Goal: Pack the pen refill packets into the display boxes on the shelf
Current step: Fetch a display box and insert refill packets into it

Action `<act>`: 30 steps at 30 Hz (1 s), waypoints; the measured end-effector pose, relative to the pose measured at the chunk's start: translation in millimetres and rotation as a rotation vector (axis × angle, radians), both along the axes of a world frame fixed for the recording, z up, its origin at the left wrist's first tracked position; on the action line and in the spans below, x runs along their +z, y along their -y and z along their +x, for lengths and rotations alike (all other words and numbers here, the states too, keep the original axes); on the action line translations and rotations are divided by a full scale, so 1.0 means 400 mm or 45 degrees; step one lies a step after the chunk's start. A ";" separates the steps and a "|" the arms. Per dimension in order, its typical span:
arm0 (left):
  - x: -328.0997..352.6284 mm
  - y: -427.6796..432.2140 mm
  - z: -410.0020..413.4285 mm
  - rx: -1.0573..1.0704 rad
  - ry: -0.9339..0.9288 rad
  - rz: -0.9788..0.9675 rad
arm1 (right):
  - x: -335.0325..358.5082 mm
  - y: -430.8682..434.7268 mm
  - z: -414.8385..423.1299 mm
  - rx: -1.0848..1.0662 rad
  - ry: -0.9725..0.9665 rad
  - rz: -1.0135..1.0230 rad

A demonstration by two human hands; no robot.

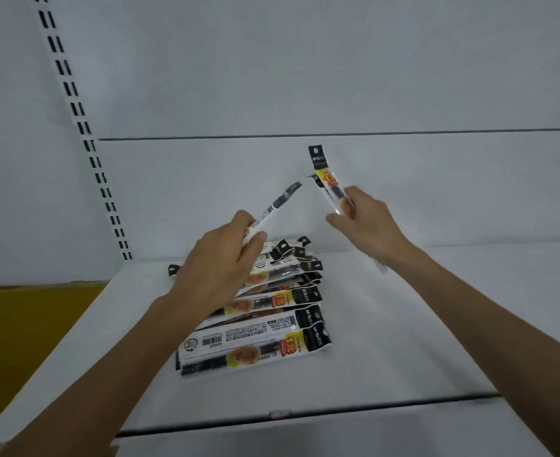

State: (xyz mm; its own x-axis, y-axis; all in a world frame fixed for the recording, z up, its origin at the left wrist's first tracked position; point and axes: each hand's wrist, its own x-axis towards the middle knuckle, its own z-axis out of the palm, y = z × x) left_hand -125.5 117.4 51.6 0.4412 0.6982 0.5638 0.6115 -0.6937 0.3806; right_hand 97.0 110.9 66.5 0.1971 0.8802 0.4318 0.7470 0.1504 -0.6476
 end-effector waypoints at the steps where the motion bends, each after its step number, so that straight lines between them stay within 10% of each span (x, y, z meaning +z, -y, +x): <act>1: 0.006 0.006 0.035 -0.042 -0.027 0.010 | -0.008 0.024 0.034 -0.029 0.028 -0.042; 8: -0.016 0.102 0.430 -0.382 -0.133 0.022 | -0.039 0.279 0.394 -0.331 0.173 -0.391; 30: -0.069 0.776 1.722 -1.370 -0.231 -0.218 | -0.091 1.247 1.342 -1.289 -0.036 -0.403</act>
